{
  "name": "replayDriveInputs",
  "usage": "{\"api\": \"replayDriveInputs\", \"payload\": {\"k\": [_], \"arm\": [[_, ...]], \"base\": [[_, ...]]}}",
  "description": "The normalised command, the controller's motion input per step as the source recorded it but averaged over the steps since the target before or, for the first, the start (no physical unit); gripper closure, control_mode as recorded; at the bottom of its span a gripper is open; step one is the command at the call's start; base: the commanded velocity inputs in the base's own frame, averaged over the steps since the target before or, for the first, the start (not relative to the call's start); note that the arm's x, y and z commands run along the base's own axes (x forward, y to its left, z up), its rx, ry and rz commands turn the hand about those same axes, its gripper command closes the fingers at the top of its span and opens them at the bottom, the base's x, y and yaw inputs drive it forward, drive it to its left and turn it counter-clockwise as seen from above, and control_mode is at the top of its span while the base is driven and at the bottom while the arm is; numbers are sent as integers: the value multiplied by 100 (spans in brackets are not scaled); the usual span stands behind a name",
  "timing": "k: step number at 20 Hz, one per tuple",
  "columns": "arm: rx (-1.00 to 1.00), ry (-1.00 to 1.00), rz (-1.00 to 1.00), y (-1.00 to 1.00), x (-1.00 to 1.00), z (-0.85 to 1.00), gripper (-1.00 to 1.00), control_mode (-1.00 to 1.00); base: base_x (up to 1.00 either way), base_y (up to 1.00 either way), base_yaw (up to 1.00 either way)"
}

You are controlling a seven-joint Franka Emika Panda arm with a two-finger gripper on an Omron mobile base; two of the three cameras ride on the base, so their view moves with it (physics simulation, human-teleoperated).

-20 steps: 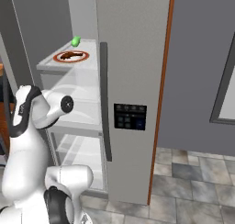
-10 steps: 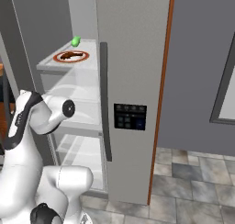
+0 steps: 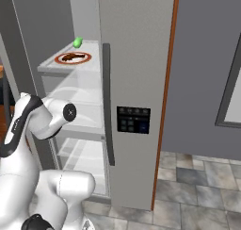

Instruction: Retrieve the chicken drumstick from the fridge and place it on the saucepan with marinade on the stove.

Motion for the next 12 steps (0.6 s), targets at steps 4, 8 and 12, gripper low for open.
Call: {"api": "replayDriveInputs", "payload": {"k": [4, 8, 12], "arm": [[0, 0, 0, 0, 0, 0, -100, -100], [0, 0, 0, 0, 0, 0, -100, -100], [0, 0, 0, 0, 0, 0, -100, -100]], "base": [[0, 0, 0], [0, 0, 0], [0, 0, 0]]}}
